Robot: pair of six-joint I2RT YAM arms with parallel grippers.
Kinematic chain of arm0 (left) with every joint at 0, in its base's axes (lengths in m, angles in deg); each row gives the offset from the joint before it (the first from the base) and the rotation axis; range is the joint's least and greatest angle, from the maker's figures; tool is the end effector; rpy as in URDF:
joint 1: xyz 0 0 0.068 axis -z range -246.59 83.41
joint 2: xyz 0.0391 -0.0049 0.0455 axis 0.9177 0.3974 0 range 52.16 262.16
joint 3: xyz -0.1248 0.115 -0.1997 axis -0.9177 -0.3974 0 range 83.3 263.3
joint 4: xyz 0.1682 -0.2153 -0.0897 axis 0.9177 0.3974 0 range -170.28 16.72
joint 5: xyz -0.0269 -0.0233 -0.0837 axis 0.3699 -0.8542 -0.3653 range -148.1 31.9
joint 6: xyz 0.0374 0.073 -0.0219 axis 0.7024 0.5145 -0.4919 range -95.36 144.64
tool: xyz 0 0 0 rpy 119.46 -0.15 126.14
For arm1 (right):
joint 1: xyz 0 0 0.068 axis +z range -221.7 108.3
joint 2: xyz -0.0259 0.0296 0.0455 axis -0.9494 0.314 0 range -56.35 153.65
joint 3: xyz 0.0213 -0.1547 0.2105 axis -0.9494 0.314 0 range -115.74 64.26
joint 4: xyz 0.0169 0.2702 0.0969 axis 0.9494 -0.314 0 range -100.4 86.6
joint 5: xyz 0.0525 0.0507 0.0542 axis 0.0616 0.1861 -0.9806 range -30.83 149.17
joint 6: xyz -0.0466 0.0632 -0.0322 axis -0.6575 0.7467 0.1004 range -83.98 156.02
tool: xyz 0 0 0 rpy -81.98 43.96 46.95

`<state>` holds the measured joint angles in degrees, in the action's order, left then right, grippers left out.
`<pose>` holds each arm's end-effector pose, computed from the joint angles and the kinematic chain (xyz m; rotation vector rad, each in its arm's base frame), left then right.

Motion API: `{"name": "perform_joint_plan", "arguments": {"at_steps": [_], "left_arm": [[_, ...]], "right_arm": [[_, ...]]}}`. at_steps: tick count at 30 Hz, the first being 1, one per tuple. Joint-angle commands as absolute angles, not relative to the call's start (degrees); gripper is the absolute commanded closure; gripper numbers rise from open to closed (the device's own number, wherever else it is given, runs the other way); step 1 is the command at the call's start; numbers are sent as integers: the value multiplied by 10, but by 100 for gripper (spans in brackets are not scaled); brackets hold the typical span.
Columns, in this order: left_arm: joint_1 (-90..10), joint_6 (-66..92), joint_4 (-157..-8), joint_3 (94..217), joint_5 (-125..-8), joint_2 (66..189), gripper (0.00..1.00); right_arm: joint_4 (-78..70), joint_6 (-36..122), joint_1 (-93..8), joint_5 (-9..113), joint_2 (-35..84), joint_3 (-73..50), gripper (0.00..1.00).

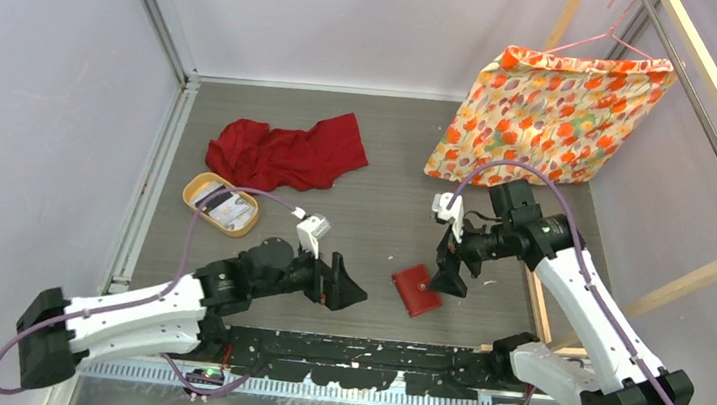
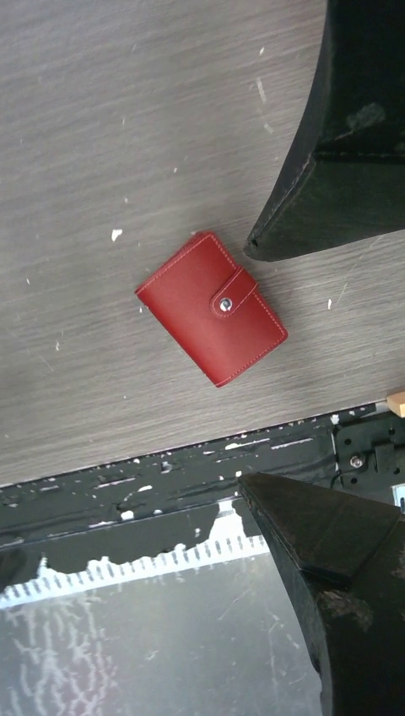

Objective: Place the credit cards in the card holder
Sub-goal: Open the card holder at the center of the board.

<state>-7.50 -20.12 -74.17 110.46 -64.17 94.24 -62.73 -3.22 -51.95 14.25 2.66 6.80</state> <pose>0.1214 -0.2182 0.2175 0.3489 2.1428 -1.2438 0.1945 0.1258 0.2721 -1.3968 1.9494 0.8668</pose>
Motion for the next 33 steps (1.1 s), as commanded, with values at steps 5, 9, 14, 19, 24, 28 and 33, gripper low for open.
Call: {"name": "perform_joint_plan", "arguments": {"at_steps": [5, 9, 14, 19, 24, 28, 33], "left_arm": [[-35, -330, -1079, 1020, -519, 1098, 2], [-24, -339, -1107, 1029, -500, 1160, 1], [-21, -377, -1176, 1023, -493, 1238, 2], [-19, -426, -1246, 1028, -493, 1327, 12], [-20, -458, -1284, 1047, -506, 1408, 22], [-19, -493, -1285, 1056, -502, 1441, 25], [-20, -510, -1285, 1046, -492, 1445, 27]], "right_arm": [[-540, -100, -480, 149, 41, 150, 0], [-536, -105, -465, 171, 46, 161, 0], [-533, -101, -454, 179, 54, 166, 0], [-517, -106, -433, 212, 59, 184, 6], [-482, -103, -395, 269, 70, 204, 22], [-447, -120, -347, 361, 115, 216, 27], [-387, -117, -321, 441, 167, 219, 36]]}}
